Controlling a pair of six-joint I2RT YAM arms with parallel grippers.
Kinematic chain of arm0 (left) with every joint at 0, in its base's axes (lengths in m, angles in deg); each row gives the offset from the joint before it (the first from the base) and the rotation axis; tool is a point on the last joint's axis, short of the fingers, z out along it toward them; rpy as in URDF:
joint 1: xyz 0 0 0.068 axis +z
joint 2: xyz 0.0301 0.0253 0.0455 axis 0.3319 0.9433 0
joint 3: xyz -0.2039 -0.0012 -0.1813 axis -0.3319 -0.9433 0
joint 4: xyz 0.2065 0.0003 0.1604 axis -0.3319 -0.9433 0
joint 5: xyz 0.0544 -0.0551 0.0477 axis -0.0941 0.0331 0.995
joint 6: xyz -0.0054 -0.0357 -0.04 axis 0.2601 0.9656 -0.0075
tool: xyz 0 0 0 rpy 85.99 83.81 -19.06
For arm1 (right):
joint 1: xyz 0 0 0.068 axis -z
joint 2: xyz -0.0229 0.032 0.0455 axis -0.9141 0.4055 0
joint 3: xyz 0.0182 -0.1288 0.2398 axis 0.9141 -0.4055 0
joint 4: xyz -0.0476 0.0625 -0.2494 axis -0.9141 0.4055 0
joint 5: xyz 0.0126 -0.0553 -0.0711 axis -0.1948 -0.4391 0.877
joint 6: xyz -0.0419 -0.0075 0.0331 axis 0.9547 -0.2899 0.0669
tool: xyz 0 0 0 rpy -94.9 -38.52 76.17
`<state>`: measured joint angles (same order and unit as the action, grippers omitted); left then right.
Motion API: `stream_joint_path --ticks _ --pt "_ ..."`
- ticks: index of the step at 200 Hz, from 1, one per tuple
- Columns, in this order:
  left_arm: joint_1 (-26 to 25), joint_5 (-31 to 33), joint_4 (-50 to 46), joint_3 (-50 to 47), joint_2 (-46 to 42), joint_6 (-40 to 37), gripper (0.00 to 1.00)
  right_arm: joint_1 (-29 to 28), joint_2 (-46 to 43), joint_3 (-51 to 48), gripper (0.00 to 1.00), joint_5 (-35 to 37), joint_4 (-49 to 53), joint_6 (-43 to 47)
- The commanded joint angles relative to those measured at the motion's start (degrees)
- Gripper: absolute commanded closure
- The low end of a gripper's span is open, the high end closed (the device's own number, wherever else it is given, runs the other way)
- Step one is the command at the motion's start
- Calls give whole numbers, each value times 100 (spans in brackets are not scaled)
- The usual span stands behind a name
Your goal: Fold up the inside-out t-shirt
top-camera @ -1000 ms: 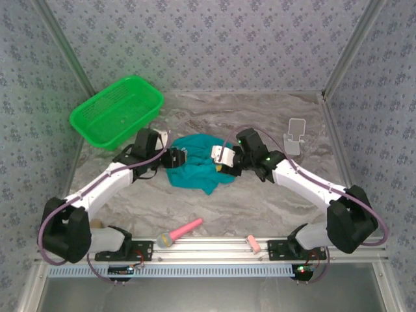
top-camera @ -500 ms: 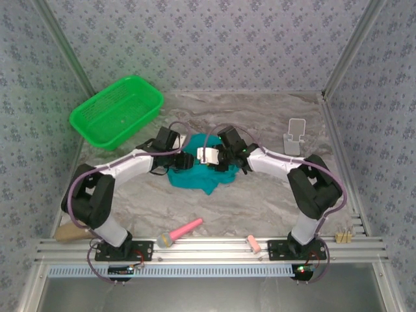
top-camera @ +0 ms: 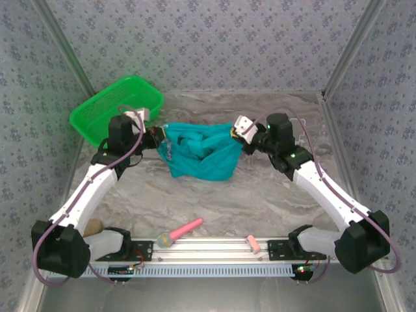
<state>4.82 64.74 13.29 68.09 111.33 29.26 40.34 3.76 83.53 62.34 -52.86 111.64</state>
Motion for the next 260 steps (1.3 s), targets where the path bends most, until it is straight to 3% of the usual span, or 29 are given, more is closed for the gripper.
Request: stream_joint_path --ticks 1,14,29,55,87,132,166,187,220,235,244,247,249,260 --pt "15 -509 376 -702 707 619 89 8 353 -715 90 588 509 -995" --pt "-15 -631 323 -701 872 569 65 -59 286 -781 80 855 494 -1120" --pt "-96 -509 -67 -584 778 331 59 -159 115 -719 72 755 545 -974" --pt "-390 19 -1020 -257 242 -251 56 -458 -71 -356 63 85 964 -210" --pt "-1115 -60 -1419 -63 1 -683 48 -1032 367 -285 57 -341 1040 746" --pt "-2231 376 -1532 -226 864 -1330 41 -1122 1410 -526 54 -104 157 726" --pt "-2447 1069 -1020 -407 1608 -1324 40 -1136 1924 -598 58 85 -203 830" --pt "-2475 982 -778 -271 1996 -1377 50 -1139 1824 -735 60 -114 -386 822" --pt "-2429 1209 -995 66 1962 -1678 100 -1067 1074 -1260 57 70 -1075 394" --pt "-2313 1131 -1283 276 1664 -1730 100 -1070 541 -1735 53 408 -2053 -100" --pt "-2259 984 -1370 363 1403 -1675 100 -1081 255 -1798 30 711 -2228 -559" --pt "-2248 930 -1378 383 1282 -1652 100 -1080 182 -1748 11 821 -2147 -730" --pt "-2244 899 -1383 396 1208 -1637 100 -1082 133 -1697 3 887 -2069 -840" --pt "-2222 790 -1340 427 824 -1480 100 -1037 -34 -1215 0 940 -1084 -1288"
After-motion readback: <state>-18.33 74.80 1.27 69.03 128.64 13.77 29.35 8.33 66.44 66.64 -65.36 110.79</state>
